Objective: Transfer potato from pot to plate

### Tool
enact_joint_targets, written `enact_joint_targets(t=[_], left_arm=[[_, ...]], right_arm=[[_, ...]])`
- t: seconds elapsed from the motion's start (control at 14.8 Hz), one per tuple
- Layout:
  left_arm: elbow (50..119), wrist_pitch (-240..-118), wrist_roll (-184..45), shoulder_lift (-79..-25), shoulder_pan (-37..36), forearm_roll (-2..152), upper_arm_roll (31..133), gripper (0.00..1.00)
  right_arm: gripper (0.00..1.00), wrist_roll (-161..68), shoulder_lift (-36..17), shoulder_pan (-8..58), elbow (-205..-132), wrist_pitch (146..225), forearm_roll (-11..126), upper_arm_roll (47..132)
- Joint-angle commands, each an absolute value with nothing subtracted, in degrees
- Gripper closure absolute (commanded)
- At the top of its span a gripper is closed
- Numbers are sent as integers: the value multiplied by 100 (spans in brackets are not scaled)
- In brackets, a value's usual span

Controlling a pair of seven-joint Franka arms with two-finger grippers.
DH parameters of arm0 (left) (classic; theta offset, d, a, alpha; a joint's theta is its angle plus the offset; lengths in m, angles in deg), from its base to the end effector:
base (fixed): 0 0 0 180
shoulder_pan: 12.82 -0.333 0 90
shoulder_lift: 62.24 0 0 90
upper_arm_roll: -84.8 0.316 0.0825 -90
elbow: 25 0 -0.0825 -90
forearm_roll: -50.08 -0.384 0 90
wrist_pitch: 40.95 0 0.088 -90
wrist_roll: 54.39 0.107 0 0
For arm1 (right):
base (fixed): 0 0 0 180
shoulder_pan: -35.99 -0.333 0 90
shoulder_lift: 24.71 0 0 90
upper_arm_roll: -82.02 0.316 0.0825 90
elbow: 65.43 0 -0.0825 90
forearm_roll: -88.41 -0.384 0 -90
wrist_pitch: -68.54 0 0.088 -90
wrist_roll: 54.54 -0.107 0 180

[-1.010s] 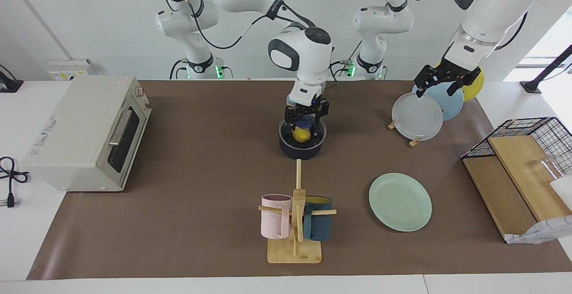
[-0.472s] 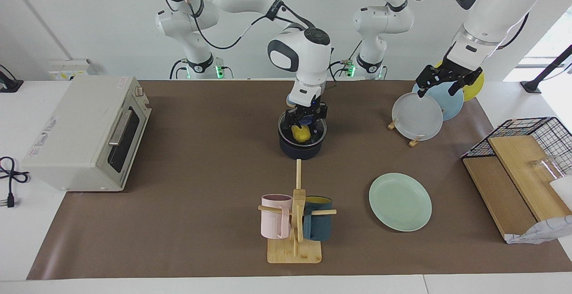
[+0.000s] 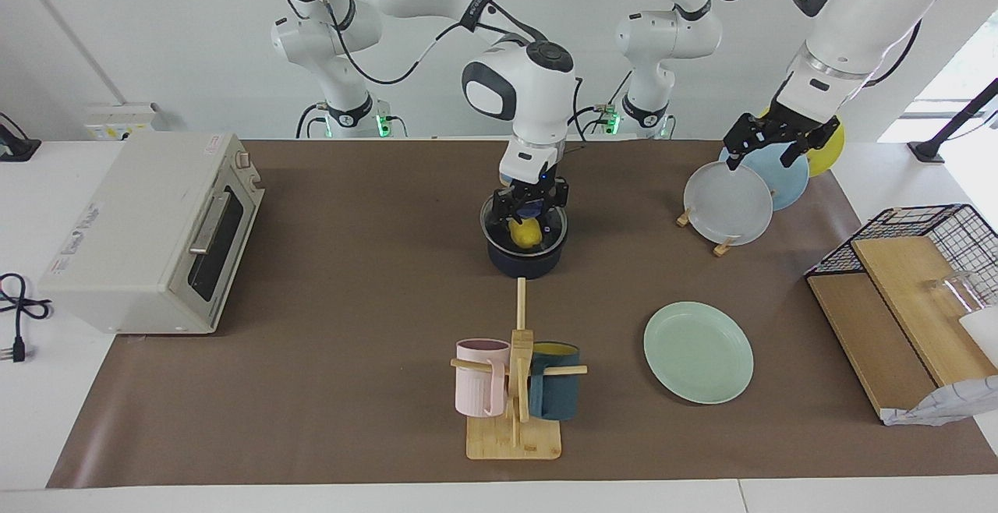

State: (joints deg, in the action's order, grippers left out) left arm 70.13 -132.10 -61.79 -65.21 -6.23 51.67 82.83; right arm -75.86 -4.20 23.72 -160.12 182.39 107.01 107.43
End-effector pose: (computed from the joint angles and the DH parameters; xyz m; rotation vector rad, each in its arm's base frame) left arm 0.5325 -0.0836 0.6123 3.1180 -0.0302 -0.0329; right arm 0.5479 0.3601 0.4221 2.9619 0.5843 0.1309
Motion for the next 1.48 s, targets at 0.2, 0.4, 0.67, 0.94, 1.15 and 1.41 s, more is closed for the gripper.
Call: enact_joint_targets(t=[0.2, 0.4, 0.67, 0.94, 1.15, 1.41], left_arm=[[8027, -14209, -7476, -6681, 789, 5202, 8295, 0], [8740, -15315, -8188, -6411, 1764, 5211, 8295, 0], [8838, -16161, -8532, -5698, 2285, 5219, 8286, 0], [9049, -16830, -8990, -5336, 2514, 5219, 8286, 0], [9145, -16962, -9173, -5249, 2628, 5246, 8277, 0], [9304, -17190, -9489, -5126, 2655, 5386, 8277, 0]], right_arm=[[77, -5764, -977, 4089, -16832, 18067, 10713, 10838], [77, -5042, -1170, 4924, -17614, 18900, 10704, 10830], [77, -4979, -1154, 5550, -18249, 19588, 10704, 10830], [77, -4978, -775, 5735, -18267, 20073, 10704, 10821], [55, -5093, -793, 5726, -18320, 20002, 10669, 10830], [0, -5198, -915, 5674, -18006, 19714, 10442, 10838]])
